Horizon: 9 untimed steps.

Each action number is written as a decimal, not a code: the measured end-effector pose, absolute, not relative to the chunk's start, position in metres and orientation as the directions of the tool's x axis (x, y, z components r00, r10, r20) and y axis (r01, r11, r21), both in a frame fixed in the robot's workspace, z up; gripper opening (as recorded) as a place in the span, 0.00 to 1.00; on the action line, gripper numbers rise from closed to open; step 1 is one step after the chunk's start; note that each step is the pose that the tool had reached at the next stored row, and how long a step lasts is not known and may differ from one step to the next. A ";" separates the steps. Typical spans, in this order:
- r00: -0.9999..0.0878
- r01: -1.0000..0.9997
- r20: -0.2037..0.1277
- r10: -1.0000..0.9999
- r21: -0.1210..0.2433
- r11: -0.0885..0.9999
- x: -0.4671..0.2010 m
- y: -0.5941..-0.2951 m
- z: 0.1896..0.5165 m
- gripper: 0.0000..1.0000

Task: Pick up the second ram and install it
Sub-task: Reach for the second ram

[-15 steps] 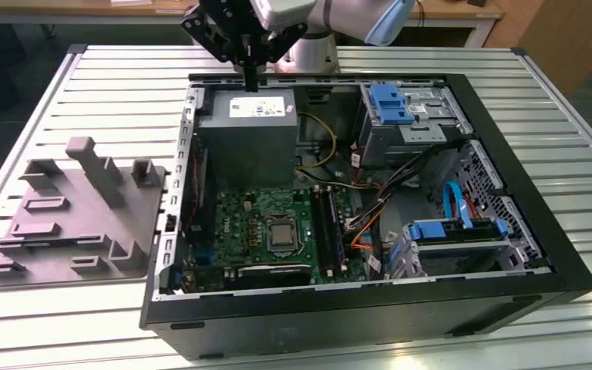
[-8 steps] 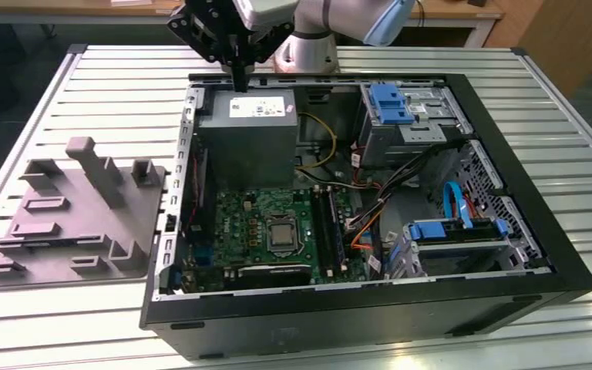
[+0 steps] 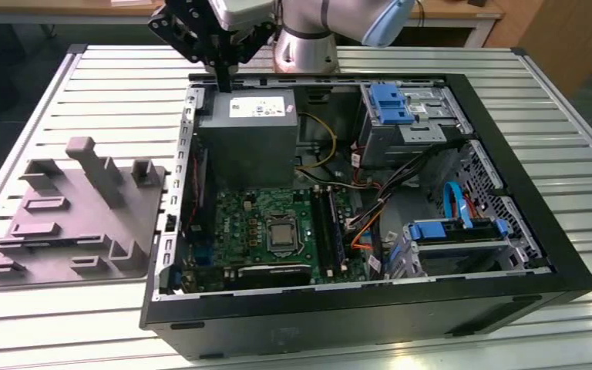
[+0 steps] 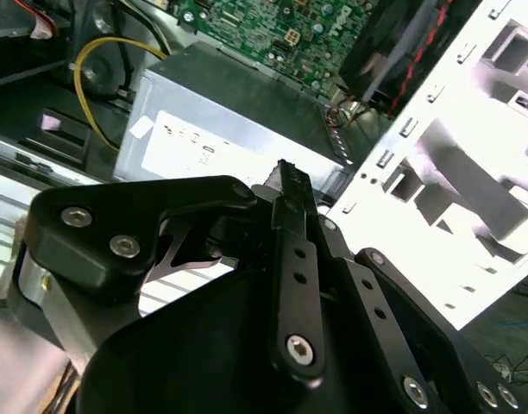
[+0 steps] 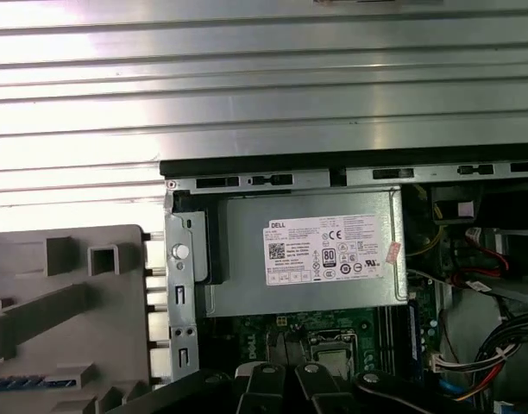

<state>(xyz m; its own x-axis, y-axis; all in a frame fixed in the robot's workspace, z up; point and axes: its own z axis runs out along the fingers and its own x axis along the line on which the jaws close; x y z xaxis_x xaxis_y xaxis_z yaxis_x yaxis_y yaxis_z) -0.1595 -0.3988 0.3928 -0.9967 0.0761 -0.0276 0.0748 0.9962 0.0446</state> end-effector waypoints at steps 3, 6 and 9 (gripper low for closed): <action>-0.997 0.075 -0.028 0.076 0.045 0.996 -0.169 -0.399 0.393 0.10; -0.997 0.075 -0.028 0.076 0.045 0.996 -0.178 -0.398 0.392 0.10; -0.997 0.075 -0.029 0.076 0.045 0.996 -0.188 -0.398 0.392 0.10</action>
